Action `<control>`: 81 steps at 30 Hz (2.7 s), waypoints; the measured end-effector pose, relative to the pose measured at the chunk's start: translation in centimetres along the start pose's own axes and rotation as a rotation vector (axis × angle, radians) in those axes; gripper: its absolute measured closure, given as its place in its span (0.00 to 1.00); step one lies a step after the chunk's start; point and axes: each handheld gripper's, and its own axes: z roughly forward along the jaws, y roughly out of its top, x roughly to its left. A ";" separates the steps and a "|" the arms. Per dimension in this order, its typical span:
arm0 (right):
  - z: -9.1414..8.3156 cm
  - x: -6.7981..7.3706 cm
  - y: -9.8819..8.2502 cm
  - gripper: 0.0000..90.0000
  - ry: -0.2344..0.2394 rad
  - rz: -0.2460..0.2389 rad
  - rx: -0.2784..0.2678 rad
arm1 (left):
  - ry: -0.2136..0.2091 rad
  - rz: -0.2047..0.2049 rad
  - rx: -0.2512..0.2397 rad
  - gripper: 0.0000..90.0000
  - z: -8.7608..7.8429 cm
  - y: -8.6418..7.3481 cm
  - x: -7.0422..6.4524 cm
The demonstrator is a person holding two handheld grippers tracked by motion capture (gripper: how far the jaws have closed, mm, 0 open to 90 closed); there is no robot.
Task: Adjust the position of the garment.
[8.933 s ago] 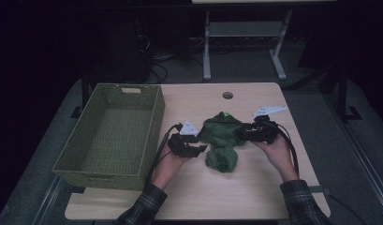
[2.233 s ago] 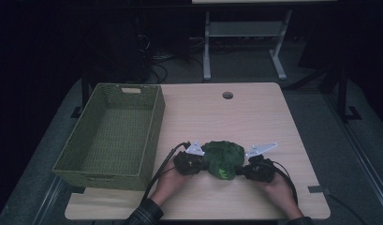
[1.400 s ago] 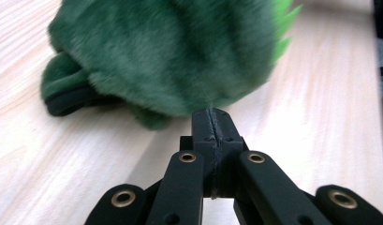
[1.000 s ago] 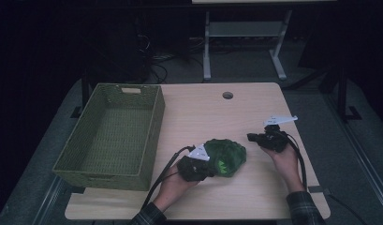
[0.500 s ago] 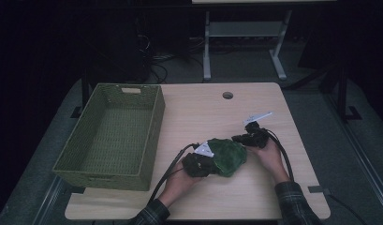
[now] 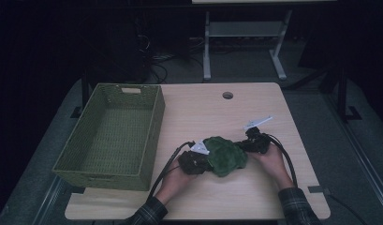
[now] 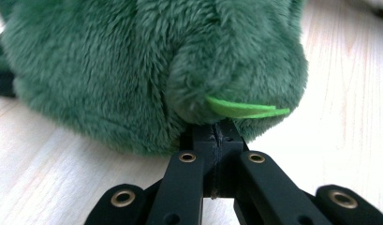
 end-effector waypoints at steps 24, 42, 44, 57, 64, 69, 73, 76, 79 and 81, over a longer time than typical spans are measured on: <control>-2.5 4.6 -4.0 0.96 -0.004 -0.040 0.007 | 0.032 0.000 -0.012 0.99 -1.5 -0.5 1.8; -5.6 1.0 -8.6 0.20 -0.392 0.079 -0.092 | 0.082 0.053 0.030 0.47 -4.8 -0.3 0.8; -5.4 0.7 -8.8 0.13 -0.394 0.071 -0.112 | 0.069 0.067 0.039 0.42 -5.0 0.1 0.4; -5.4 0.7 -8.8 0.12 -0.395 0.074 -0.109 | 0.077 0.172 0.112 0.20 -4.7 3.6 -0.8; -5.4 0.7 -8.8 0.12 -0.395 0.079 -0.108 | 0.060 0.204 0.120 0.18 -4.2 5.5 -0.3; -5.4 0.7 -8.8 0.12 -0.394 0.081 -0.107 | 0.039 0.216 0.159 0.18 -3.1 6.4 0.5; -5.4 0.7 -8.8 0.12 -0.395 0.079 -0.108 | 0.013 0.206 0.183 0.18 -2.1 6.4 0.8; -5.4 0.7 -8.8 0.12 -0.395 0.079 -0.108 | -0.001 0.211 0.212 0.18 -1.3 6.2 0.8; -5.4 0.7 -8.8 0.13 -0.396 0.080 -0.110 | -0.017 0.200 0.227 0.18 -0.5 5.7 0.8; -5.4 0.7 -8.8 0.13 -0.398 0.081 -0.111 | -0.024 0.198 0.244 0.18 0.0 5.5 0.8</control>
